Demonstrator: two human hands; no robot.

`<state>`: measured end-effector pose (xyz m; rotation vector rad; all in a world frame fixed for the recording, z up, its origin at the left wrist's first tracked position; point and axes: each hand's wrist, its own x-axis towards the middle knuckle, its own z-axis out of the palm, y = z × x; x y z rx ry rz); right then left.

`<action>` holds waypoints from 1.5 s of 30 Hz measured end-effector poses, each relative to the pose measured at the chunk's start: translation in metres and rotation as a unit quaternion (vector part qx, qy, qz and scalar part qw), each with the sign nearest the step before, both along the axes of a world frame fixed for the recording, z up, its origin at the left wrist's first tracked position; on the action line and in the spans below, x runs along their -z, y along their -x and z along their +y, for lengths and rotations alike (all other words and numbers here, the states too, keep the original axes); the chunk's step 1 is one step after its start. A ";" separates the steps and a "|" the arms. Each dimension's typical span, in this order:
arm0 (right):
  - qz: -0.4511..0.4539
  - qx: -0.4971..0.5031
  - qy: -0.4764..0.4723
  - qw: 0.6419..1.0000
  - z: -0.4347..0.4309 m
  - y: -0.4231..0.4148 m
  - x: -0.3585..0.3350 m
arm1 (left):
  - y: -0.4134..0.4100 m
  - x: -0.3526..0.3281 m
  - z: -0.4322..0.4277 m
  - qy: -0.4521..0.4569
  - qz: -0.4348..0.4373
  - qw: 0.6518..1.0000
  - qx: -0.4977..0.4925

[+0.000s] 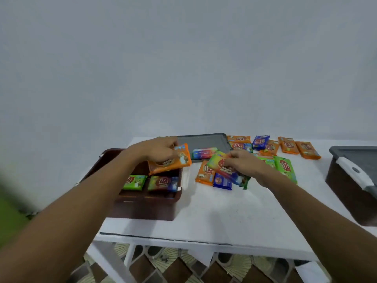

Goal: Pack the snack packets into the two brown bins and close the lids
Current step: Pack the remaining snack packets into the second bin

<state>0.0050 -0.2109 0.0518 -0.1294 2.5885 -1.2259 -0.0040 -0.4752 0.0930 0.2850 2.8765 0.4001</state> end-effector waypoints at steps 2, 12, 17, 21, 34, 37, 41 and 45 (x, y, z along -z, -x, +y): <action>0.003 -0.021 -0.013 1.000 -0.031 -0.001 -0.013 | -0.002 0.001 -0.043 0.016 -0.018 0.999 -0.021; 0.127 -0.170 -0.277 0.937 -0.177 0.016 -0.011 | 0.000 0.051 -0.149 0.085 -0.030 0.996 0.028; 0.216 -0.193 -0.431 0.855 -0.209 0.025 0.026 | 0.012 0.080 -0.152 0.169 0.039 0.976 0.133; 0.203 -0.220 -0.484 0.822 -0.212 0.029 0.046 | 0.016 0.092 -0.157 0.231 0.049 0.959 0.159; 0.139 -0.246 -0.454 0.845 -0.220 0.041 0.046 | 0.037 0.099 -0.163 0.261 0.073 0.943 0.192; 0.155 -0.255 -0.476 0.828 -0.224 0.041 0.048 | 0.036 0.101 -0.162 0.265 0.099 0.939 0.196; 0.197 -0.248 -0.496 0.809 -0.227 0.041 0.057 | 0.032 0.102 -0.162 0.259 0.119 0.937 0.204; 0.195 -0.231 -0.484 0.821 -0.227 0.040 0.059 | 0.031 0.101 -0.162 0.264 0.114 0.937 0.197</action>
